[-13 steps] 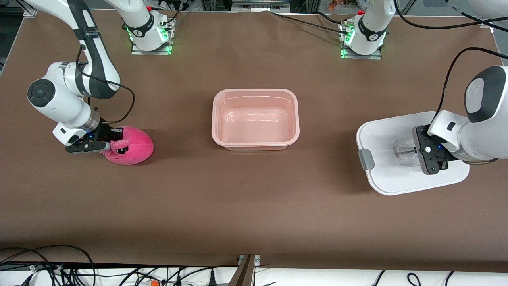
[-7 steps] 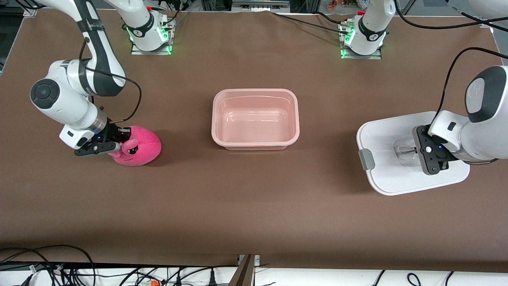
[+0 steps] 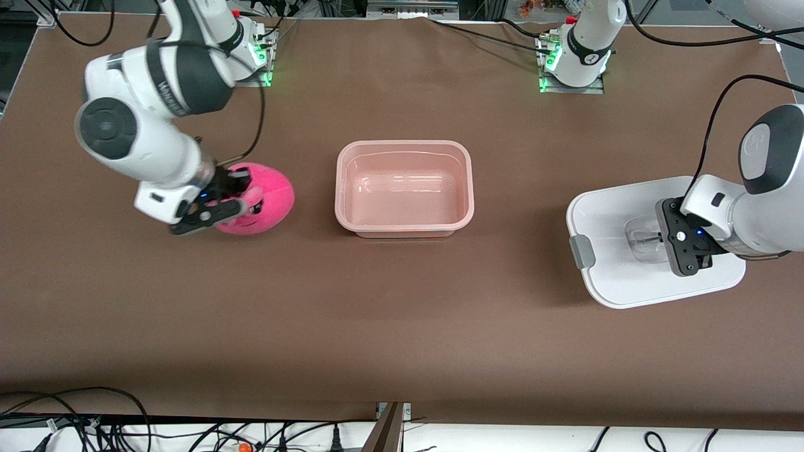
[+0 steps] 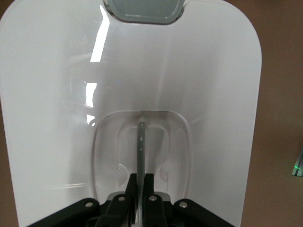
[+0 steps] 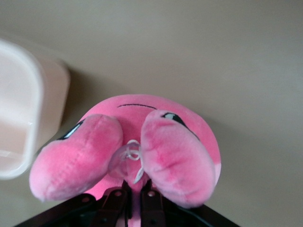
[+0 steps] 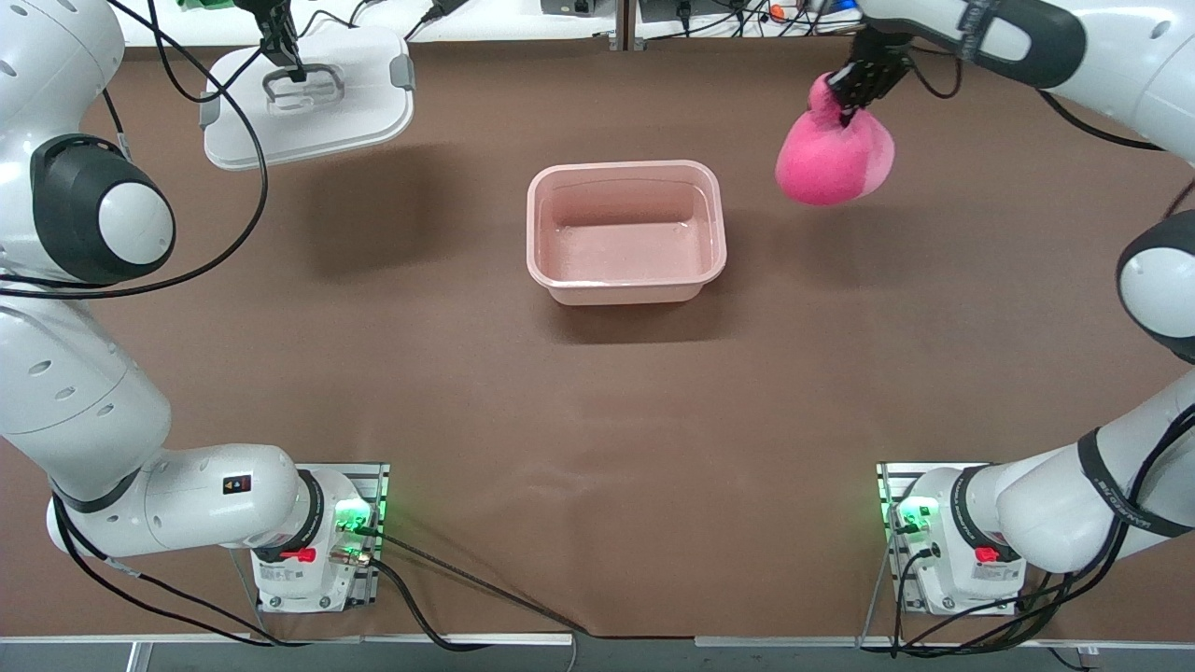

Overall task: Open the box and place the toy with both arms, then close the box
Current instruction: 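Lift the pink plush with the right gripper and carry it over the tub, then open the right gripper to drop the plush into the pink tub, then carry the lid over the tub with the left gripper while the right gripper withdraws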

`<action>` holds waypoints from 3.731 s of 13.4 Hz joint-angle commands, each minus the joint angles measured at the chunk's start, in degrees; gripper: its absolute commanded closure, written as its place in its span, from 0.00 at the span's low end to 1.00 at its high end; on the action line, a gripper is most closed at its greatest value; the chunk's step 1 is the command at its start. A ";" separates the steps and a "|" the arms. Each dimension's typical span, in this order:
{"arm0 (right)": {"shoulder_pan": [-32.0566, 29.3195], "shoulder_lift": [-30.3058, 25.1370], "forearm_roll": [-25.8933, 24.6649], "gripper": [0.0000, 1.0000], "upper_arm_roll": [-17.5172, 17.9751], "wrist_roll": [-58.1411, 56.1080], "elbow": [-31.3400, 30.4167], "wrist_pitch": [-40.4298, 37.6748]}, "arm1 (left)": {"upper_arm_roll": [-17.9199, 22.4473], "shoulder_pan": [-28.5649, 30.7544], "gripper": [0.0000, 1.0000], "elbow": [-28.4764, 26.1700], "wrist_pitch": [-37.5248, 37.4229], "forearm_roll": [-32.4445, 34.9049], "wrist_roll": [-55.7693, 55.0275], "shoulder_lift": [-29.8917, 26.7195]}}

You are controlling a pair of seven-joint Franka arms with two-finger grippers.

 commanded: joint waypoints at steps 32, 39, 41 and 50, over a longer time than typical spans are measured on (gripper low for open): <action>30.74 29.69 -15.09 0.00 -1.54 6.86 33.02 -4.05 | 0.04 -0.18 1.00 0.29 -1.14 0.12 2.78 0.01; 24.34 16.33 -7.74 0.00 -6.29 7.59 32.67 -6.83 | -0.92 -4.30 1.00 0.46 -1.32 -0.14 1.90 -0.08; 22.13 12.90 -2.81 0.00 -10.66 7.94 30.57 -9.05 | -0.92 -6.15 1.00 0.46 -0.70 -2.50 1.63 0.53; 7.84 -9.52 7.41 0.00 -19.24 9.96 5.96 -9.49 | -0.83 -22.57 1.00 0.11 1.84 -3.22 -8.11 2.81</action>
